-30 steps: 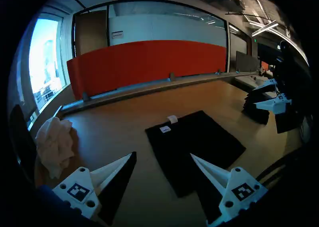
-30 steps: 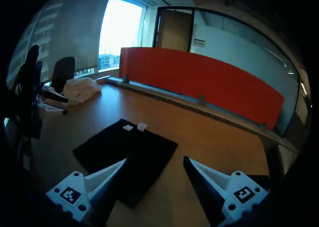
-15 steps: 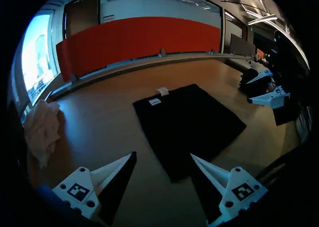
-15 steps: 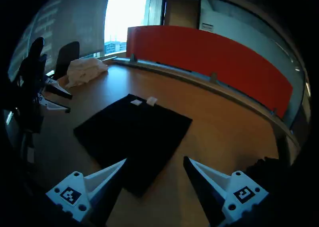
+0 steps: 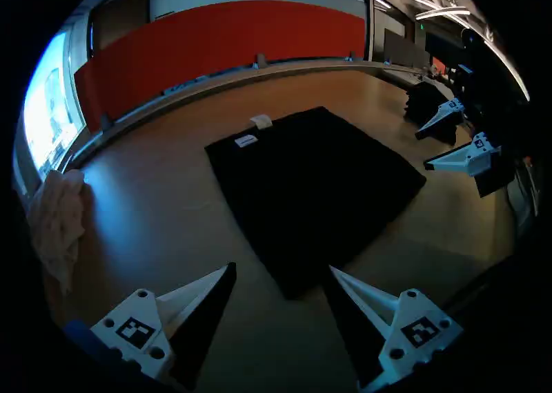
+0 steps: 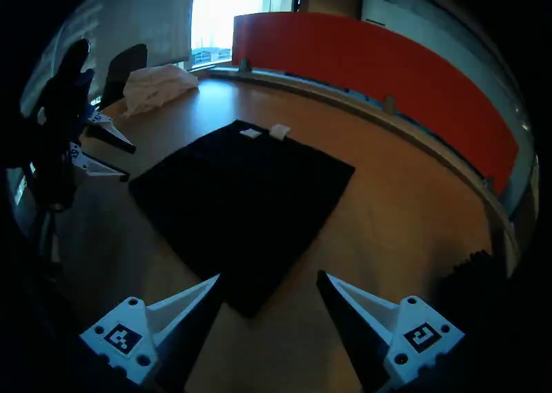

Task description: Fold towel

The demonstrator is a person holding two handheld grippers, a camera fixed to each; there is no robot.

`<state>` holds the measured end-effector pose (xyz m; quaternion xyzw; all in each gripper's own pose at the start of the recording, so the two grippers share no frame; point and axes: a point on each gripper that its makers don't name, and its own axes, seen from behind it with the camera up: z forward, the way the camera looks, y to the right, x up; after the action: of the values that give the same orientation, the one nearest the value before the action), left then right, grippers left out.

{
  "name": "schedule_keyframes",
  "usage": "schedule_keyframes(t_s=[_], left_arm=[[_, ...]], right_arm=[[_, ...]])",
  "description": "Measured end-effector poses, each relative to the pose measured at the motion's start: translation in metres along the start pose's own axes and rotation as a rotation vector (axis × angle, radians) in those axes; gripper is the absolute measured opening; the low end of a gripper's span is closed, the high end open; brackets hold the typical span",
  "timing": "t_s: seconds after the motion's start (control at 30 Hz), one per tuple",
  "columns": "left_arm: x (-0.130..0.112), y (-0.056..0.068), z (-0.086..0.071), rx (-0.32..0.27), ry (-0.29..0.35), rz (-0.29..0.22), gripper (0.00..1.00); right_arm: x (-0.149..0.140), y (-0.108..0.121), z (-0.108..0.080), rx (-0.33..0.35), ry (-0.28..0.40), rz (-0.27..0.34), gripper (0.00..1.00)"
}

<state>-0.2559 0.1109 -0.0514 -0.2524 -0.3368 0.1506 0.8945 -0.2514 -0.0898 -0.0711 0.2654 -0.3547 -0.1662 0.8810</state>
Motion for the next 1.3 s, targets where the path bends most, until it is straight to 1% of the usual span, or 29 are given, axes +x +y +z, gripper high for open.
schedule_keyframes(t_s=[0.27, 0.4, 0.6, 0.67, 0.77, 0.83, 0.9, 0.97, 1.1, 1.23, 1.3], left_arm=[[-0.017, 0.01, 0.01, -0.031, -0.056, 0.01, 0.88], [-0.023, 0.013, 0.013, -0.039, -0.081, 0.017, 0.88], [-0.028, 0.016, 0.017, -0.043, -0.102, 0.039, 0.87], [-0.028, 0.017, 0.018, -0.049, -0.105, 0.039, 0.87], [-0.029, 0.017, 0.018, -0.055, -0.113, 0.033, 0.86], [-0.03, 0.018, 0.018, -0.06, -0.121, 0.025, 0.84], [-0.03, 0.019, 0.018, -0.066, -0.128, 0.018, 0.81], [-0.03, 0.019, 0.019, -0.066, -0.127, 0.017, 0.8], [-0.03, 0.019, 0.02, -0.066, -0.123, 0.017, 0.8], [-0.03, 0.02, 0.02, -0.067, -0.121, 0.017, 0.77], [-0.03, 0.021, 0.019, -0.068, -0.121, 0.02, 0.74]], right_arm=[[-0.023, -0.007, 0.007, 0.036, -0.065, -0.03, 0.95], [-0.03, -0.01, 0.01, 0.053, -0.089, -0.029, 0.89], [-0.035, -0.011, 0.01, 0.076, -0.111, -0.028, 0.78], [-0.036, -0.012, 0.011, 0.081, -0.117, -0.03, 0.74], [-0.038, -0.014, 0.011, 0.094, -0.122, -0.03, 0.68], [-0.038, -0.015, 0.011, 0.104, -0.122, -0.028, 0.63], [-0.038, -0.017, 0.011, 0.113, -0.121, -0.026, 0.62], [-0.038, -0.017, 0.011, 0.118, -0.121, -0.028, 0.61], [-0.039, -0.016, 0.011, 0.128, -0.12, -0.038, 0.56], [-0.039, -0.017, 0.011, 0.139, -0.117, -0.051, 0.48], [-0.039, -0.019, 0.011, 0.145, -0.116, -0.058, 0.42]])
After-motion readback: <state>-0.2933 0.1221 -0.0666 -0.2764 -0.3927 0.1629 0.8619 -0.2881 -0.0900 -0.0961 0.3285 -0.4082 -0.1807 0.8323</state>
